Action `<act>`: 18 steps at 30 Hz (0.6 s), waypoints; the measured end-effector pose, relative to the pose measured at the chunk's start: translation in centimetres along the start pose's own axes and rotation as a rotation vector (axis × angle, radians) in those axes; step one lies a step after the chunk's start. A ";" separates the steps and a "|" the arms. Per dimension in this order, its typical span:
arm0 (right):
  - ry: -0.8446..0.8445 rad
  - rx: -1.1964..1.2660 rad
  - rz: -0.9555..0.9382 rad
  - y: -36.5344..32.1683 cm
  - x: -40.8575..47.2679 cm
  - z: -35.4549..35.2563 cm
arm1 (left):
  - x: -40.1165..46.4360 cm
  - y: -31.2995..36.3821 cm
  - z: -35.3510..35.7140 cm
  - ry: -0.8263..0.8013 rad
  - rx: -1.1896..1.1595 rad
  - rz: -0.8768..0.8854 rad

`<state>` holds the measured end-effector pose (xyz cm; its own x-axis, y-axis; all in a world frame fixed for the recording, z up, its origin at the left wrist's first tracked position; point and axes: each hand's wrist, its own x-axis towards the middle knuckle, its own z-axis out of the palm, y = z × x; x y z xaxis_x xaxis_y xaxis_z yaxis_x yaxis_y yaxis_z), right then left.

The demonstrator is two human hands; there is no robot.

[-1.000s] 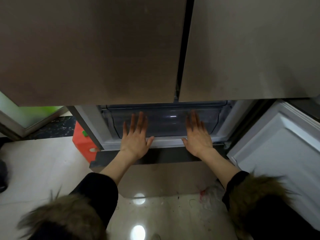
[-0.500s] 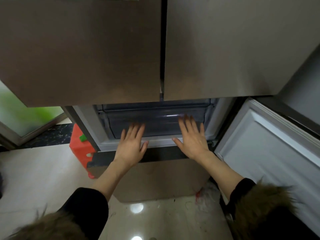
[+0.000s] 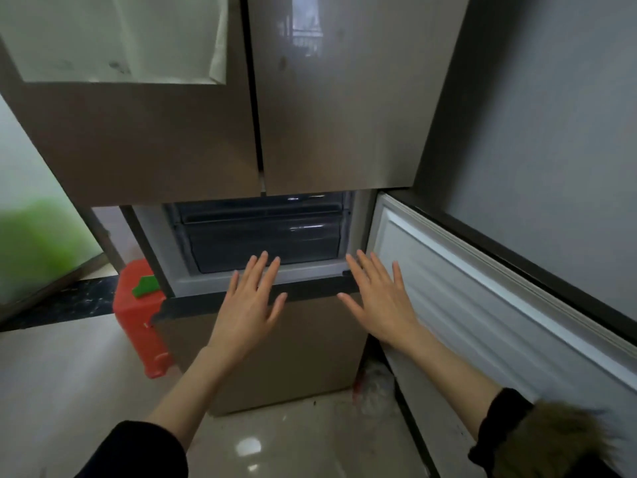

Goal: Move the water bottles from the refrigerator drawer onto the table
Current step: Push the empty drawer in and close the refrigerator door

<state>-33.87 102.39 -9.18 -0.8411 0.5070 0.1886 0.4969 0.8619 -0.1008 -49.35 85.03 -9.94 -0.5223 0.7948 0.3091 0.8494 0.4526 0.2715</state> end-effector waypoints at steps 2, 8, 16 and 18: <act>0.010 -0.006 0.039 0.7 -2.0 -1.1 | -0.6 1.4 -0.6 -0.008 -0.001 0.050; 0.055 -0.047 0.204 3.0 -9.4 -4.3 | -2.6 6.5 -0.1 -0.089 -0.039 0.224; 0.084 -0.148 0.412 7.8 -22.2 -8.9 | -6.5 16.9 1.2 -0.208 -0.110 0.451; 0.107 -0.193 0.479 9.8 -24.5 -10.4 | -7.1 19.9 1.2 -0.218 -0.114 0.501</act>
<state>-6.20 98.28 -4.67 -0.4883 0.8314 0.2651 0.8592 0.5112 -0.0207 -28.68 88.86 -7.82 -0.0191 0.9722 0.2333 0.9699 -0.0387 0.2405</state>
